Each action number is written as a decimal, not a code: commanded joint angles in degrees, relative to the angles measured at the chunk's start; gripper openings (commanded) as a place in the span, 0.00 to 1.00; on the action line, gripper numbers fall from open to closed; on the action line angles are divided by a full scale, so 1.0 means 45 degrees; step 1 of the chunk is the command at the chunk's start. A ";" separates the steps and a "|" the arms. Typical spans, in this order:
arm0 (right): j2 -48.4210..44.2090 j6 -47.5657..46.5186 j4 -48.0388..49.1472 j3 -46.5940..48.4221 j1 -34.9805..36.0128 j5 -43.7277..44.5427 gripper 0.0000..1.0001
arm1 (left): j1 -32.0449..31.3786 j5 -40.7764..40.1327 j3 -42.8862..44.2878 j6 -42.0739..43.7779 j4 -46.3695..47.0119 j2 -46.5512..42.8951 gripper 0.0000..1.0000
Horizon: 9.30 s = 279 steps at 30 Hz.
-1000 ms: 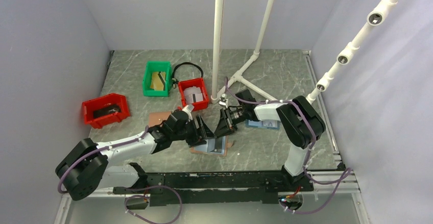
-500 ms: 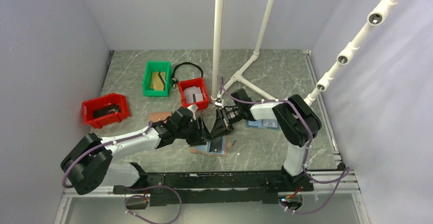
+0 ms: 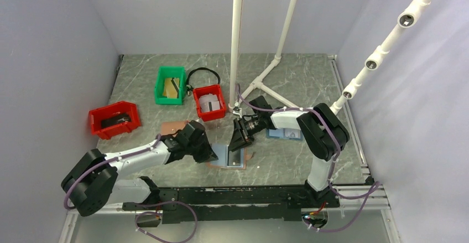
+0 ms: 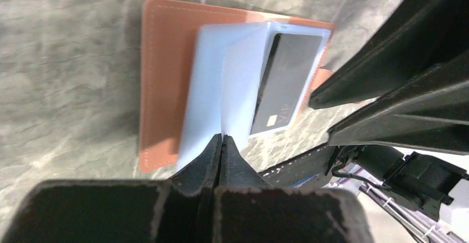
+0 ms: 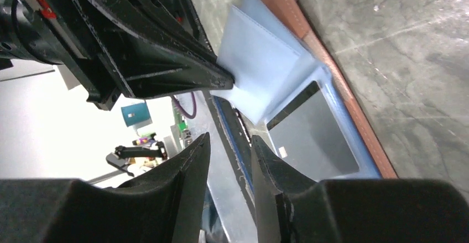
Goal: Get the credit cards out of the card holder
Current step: Remove the credit card from the card holder, then place the credit card in the storage box.
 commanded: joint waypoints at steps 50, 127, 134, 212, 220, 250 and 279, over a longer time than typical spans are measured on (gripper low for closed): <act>-0.0571 -0.3982 -0.3769 0.1095 0.0981 0.5413 0.30 | 0.0462 0.2023 0.0708 0.0053 0.2494 0.2539 0.33; 0.0629 -0.3264 -0.3670 0.1045 0.1368 0.4020 0.17 | 0.0659 0.1888 -0.1478 -0.4721 0.3823 0.2367 0.46; 0.0436 -0.2639 -0.3011 0.0770 0.1423 0.2393 0.17 | 0.0649 0.1024 -0.2960 -0.4781 0.6927 0.1527 0.43; 0.1210 -0.3405 -0.3844 0.0917 0.1293 0.5571 0.24 | 0.2627 0.4384 -0.3703 -0.1960 0.6720 0.0664 0.08; 0.1213 -0.3542 -0.3926 0.0957 0.1413 0.5842 0.24 | 0.2867 0.5179 -0.3678 -0.1550 0.6545 0.0865 0.15; -0.1480 -0.9643 -0.5955 0.1850 0.0683 0.0882 0.45 | 0.7196 -0.0016 0.3096 0.4055 -0.6162 -0.3383 0.00; -0.2710 -1.4200 -0.9502 0.2481 -0.2649 0.0164 0.51 | 1.4043 -0.5370 0.8090 0.0642 -0.6746 0.1359 0.00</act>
